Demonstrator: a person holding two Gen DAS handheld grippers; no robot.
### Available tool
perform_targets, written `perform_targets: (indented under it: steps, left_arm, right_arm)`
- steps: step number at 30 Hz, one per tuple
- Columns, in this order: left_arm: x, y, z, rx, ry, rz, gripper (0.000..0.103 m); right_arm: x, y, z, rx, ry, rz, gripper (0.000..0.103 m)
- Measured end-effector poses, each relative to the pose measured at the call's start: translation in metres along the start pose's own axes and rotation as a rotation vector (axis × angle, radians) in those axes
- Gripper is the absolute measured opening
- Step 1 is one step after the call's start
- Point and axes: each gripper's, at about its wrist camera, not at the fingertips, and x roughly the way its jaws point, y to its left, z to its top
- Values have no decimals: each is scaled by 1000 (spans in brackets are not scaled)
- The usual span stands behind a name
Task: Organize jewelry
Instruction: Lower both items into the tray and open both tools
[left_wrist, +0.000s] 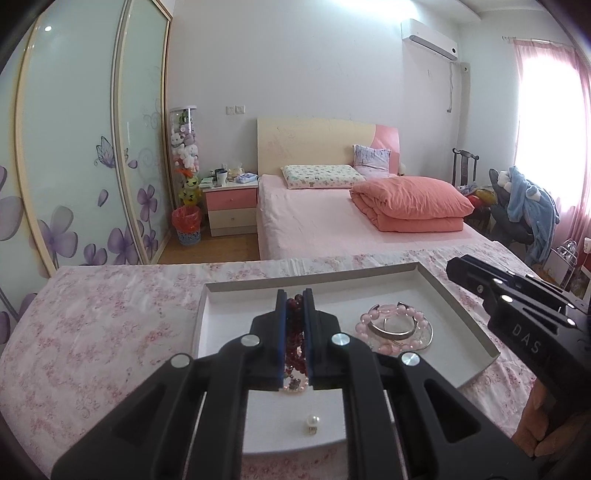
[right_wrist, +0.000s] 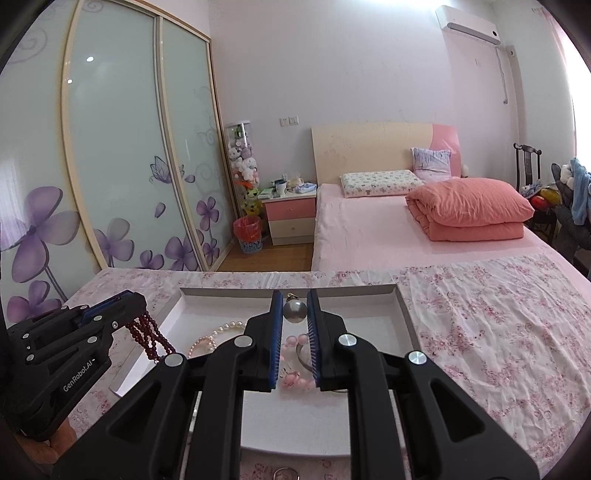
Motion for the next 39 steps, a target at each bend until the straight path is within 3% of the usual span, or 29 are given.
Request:
perform_targets:
  steps: [17, 19, 22, 33, 39]
  left_arm:
    - [57, -4, -10, -5, 99, -21, 9]
    - [59, -3, -9, -18, 104, -21, 11]
    - [60, 1, -7, -37, 106, -26, 13]
    - [38, 26, -1, -97, 90, 11, 17]
    - [13, 30, -6, -96, 77, 24, 25]
  right_arm:
    - [49, -13, -13, 36, 123, 7, 14]
    - [49, -16, -13, 53, 133, 14, 20]
    - [44, -20, -13, 68, 120, 8, 36]
    - [22, -33, -11, 99, 97, -24, 36]
    - [2, -28, -19, 76, 111, -15, 36]
